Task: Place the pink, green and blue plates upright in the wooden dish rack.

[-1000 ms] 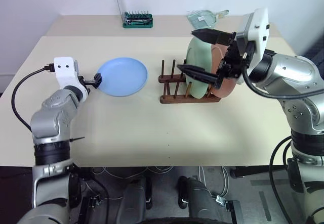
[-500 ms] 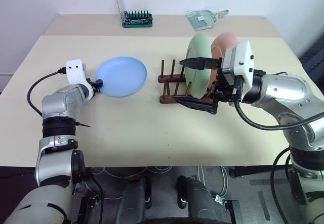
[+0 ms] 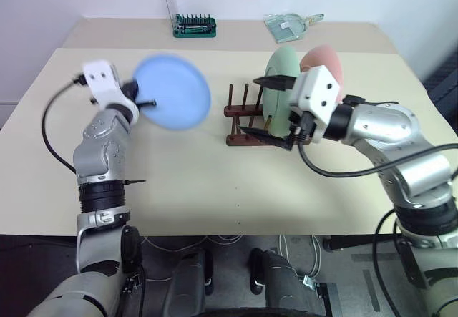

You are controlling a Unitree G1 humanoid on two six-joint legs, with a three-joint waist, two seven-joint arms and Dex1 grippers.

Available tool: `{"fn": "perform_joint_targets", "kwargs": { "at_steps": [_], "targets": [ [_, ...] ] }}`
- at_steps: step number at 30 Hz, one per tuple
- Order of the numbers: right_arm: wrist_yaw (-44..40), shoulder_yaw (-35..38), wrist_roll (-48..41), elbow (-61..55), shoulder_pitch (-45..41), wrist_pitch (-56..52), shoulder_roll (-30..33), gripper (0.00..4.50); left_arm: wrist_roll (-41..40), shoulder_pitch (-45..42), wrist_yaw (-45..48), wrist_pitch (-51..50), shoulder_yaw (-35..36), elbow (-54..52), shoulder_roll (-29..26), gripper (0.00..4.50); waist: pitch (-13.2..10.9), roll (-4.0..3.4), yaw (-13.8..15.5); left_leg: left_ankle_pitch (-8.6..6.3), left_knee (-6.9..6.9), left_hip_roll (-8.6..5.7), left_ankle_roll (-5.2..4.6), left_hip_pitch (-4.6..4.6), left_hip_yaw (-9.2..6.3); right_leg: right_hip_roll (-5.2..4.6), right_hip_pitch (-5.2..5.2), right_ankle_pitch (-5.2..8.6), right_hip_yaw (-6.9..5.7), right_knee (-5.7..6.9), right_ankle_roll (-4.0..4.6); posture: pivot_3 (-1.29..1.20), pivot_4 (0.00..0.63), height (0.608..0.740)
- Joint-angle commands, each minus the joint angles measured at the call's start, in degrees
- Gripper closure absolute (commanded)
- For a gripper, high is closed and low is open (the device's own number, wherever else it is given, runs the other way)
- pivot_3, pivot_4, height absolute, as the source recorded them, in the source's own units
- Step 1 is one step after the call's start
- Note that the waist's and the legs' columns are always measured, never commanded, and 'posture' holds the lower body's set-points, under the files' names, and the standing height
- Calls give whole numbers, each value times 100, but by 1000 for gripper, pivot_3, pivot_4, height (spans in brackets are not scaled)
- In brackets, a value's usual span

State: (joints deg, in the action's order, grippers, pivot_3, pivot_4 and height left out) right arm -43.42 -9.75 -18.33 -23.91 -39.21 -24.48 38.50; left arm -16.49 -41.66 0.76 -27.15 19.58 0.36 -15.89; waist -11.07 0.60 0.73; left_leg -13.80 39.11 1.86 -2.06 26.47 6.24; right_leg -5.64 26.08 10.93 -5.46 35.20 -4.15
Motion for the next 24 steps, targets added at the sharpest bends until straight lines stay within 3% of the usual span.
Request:
{"fn": "perform_joint_targets", "kwargs": {
  "at_steps": [1,11,20,23,24],
  "targets": [
    [79,-191,632,207,-271,668,-160,0,31,-294,-287,196,-70,-954,58,4394,1,0,-3,0,0,0,0,-3,2,2,-3,0,-1,0,-1,0,150,740],
    [559,-852,2441,1567,-1123,2441,-903,0,651,-554,-835,-340,-1104,-2282,418,4394,1,1,-16,23,3,-2,32,-7,9,9,-8,-4,-1,2,-10,0,150,740],
    [824,-1039,3320,2247,-1320,3086,-1279,0,484,-467,-1066,-963,-1137,-2903,927,4394,1,1,-17,28,3,0,39,-9,8,14,-8,-5,-1,9,-10,0,150,740],
    [959,-1004,3555,2417,-1371,3117,-1381,848,495,-414,-1084,-1121,-1128,-3017,973,4500,1,1,-18,28,4,0,40,-9,7,14,-8,-5,0,10,-10,0,150,740],
    [1000,-998,3625,2451,-1370,3137,-1396,1341,492,-401,-1087,-1155,-1103,-3044,977,4500,1,1,-20,29,4,0,41,-9,7,14,-8,-5,0,10,-10,0,150,740]
  ]
}}
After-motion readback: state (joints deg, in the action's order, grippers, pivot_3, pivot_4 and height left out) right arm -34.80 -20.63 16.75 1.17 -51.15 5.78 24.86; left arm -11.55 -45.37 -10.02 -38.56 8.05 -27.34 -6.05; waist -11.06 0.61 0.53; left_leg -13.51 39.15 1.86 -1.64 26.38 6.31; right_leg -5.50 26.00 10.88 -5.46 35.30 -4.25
